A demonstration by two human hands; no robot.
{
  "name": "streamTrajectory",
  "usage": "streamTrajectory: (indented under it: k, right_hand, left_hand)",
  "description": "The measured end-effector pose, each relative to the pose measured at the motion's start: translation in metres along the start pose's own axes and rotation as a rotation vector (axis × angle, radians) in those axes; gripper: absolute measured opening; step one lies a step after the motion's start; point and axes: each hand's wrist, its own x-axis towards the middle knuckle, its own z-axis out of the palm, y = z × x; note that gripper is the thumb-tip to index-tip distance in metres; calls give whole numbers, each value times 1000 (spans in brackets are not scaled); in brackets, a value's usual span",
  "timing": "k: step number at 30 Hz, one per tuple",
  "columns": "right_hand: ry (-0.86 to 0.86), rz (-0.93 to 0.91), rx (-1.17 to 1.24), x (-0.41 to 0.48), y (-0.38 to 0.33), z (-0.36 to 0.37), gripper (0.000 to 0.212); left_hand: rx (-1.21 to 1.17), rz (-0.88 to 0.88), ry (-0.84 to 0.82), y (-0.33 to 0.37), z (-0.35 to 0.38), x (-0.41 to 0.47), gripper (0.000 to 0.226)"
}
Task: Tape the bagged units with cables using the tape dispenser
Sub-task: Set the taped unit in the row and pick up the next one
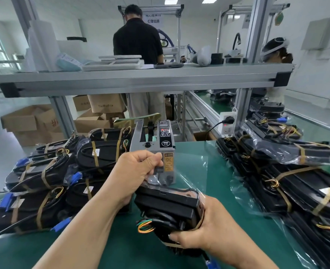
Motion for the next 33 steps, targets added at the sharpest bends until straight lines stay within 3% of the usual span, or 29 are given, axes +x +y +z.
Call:
streamTrajectory:
  k: [3, 6, 12, 23, 28, 33]
  right_hand:
    - [94, -13, 22, -1, 5, -1, 56]
    - [299, -40, 59, -1, 12, 0, 60]
    - [584, -39, -7, 5, 25, 3, 68]
    - [614, -16, 24, 1, 23, 4, 72]
    - [552, -36, -27, 0, 21, 7, 57]
    - [512, -57, -51, -4, 19, 6, 65]
  left_hand:
    - [-125, -117, 201, -13, -16, 12, 31]
    - [-221, -313, 441, -37, -29, 22, 26]
    - [-443, -581, 428, -71, -6, 30, 17]
    - [-580, -738, 417, -61, 21, 59, 23]
    - [-691, -743, 496, -61, 24, 69, 28]
    - [-670, -636, 572, -56, 27, 59, 25]
